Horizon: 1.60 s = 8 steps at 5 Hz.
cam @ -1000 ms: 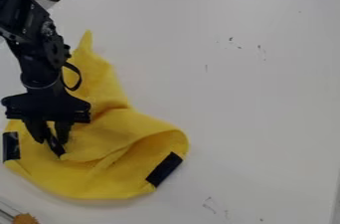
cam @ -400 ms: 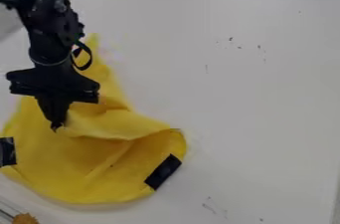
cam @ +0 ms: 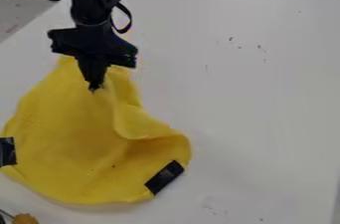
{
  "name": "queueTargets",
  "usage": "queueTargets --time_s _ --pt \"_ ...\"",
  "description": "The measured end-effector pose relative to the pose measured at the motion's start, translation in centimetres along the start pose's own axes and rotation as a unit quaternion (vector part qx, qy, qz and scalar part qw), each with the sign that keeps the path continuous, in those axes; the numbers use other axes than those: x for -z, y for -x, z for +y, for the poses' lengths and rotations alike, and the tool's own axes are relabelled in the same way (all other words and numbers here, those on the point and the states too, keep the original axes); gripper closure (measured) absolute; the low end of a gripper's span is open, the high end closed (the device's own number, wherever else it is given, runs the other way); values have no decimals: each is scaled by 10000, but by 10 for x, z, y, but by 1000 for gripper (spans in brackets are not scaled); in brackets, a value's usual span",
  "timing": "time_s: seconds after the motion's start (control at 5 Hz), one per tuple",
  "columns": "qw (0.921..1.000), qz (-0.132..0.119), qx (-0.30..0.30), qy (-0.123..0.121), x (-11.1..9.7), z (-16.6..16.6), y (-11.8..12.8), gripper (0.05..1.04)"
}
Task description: Unfold the cloth from bottom left to top right
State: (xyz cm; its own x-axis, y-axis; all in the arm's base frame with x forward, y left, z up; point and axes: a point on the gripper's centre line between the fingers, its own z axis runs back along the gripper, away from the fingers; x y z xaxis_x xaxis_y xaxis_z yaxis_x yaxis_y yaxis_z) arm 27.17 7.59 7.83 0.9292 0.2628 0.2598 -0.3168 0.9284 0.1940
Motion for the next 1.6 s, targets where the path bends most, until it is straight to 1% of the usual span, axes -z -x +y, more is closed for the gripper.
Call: queueTargets --time_s 0.2,0.4,0.6,0.8,1.0,1.2,1.4,1.6 --pt "9992 -1 383 62 0 -25 -16 1028" --pt "9975 -167 673 143 -5 -48 -37 1028" --pt "9946 -175 977 291 -1 -67 -51 1028" --pt "9909 -168 1284 376 -4 -89 -69 1028" --pt "9884 -172 1415 519 -1 -101 -76 1028" --pt "9860 -243 1482 721 -3 -115 -81 1003" --pt "9834 -267 1554 903 0 -124 -81 848" --pt "9813 -316 1644 953 0 -127 -84 582"
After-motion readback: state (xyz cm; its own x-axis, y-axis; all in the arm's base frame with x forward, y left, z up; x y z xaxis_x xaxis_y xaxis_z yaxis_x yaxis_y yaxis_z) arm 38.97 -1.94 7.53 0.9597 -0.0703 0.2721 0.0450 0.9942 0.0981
